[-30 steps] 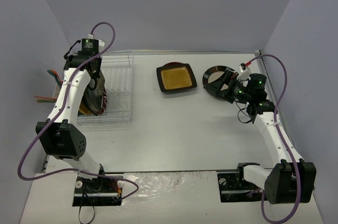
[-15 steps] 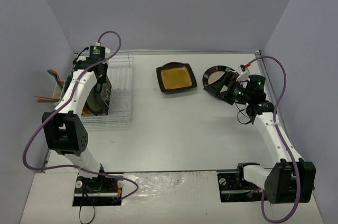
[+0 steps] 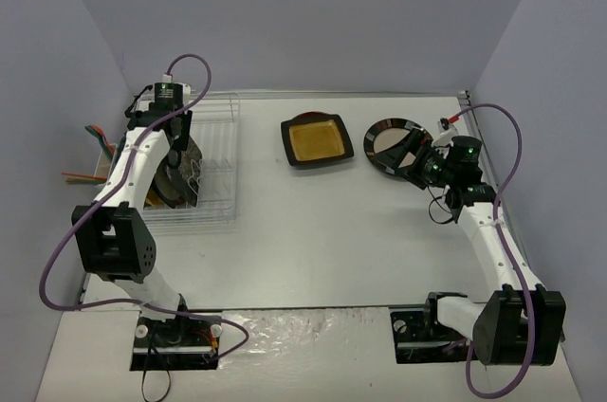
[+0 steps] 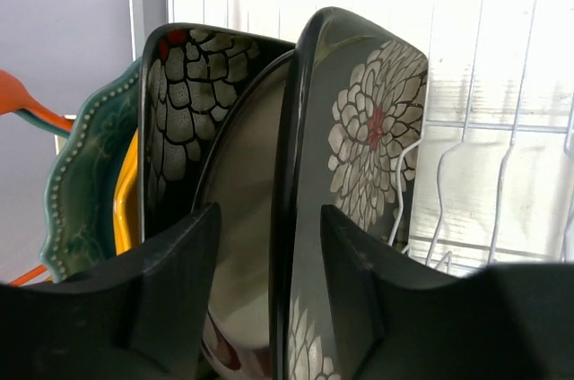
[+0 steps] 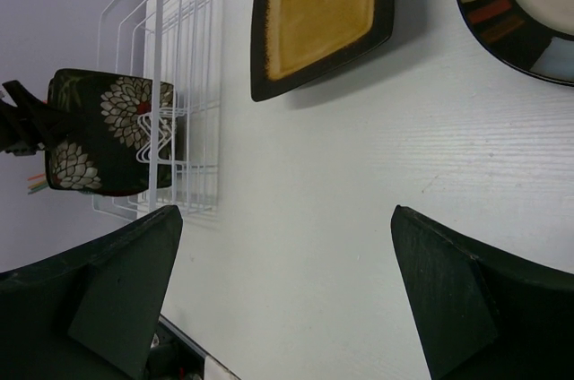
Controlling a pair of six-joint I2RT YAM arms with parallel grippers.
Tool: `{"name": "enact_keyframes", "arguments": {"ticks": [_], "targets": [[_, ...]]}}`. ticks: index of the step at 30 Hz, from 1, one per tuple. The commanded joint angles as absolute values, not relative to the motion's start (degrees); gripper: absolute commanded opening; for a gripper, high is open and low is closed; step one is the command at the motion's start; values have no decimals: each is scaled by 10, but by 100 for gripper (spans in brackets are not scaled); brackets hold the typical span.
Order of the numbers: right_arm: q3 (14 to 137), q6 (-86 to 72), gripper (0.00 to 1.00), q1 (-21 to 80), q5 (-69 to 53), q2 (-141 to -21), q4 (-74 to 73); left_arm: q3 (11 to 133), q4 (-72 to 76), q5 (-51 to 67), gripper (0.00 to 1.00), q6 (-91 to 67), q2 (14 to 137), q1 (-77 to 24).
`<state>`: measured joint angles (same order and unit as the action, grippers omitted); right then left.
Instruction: Load the plates into the dish rack
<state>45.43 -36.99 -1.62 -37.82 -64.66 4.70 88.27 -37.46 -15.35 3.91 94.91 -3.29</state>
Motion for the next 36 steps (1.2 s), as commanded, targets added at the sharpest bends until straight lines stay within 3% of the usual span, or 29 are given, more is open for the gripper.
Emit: {"name": "enact_keyframes", "arguments": {"ticks": [1,10,15,23,36], "targets": [[479,-360,100,-23,-324,-647,49,909,-367,-153,56,28,887,-32],[514,-341,100,-45,-147,-679,-25,934,-425,-107,84,-71,805,-33],[529,-359,99,-69,-113,-727,-25,837,-391,-33,97,-153,700,-34],[556,-376,95,-77,-120,-817,18,773,-380,29,97,-199,625,-83],[667,-397,89,51,-203,-983,118,731,-371,140,97,-242,604,-83]]}}
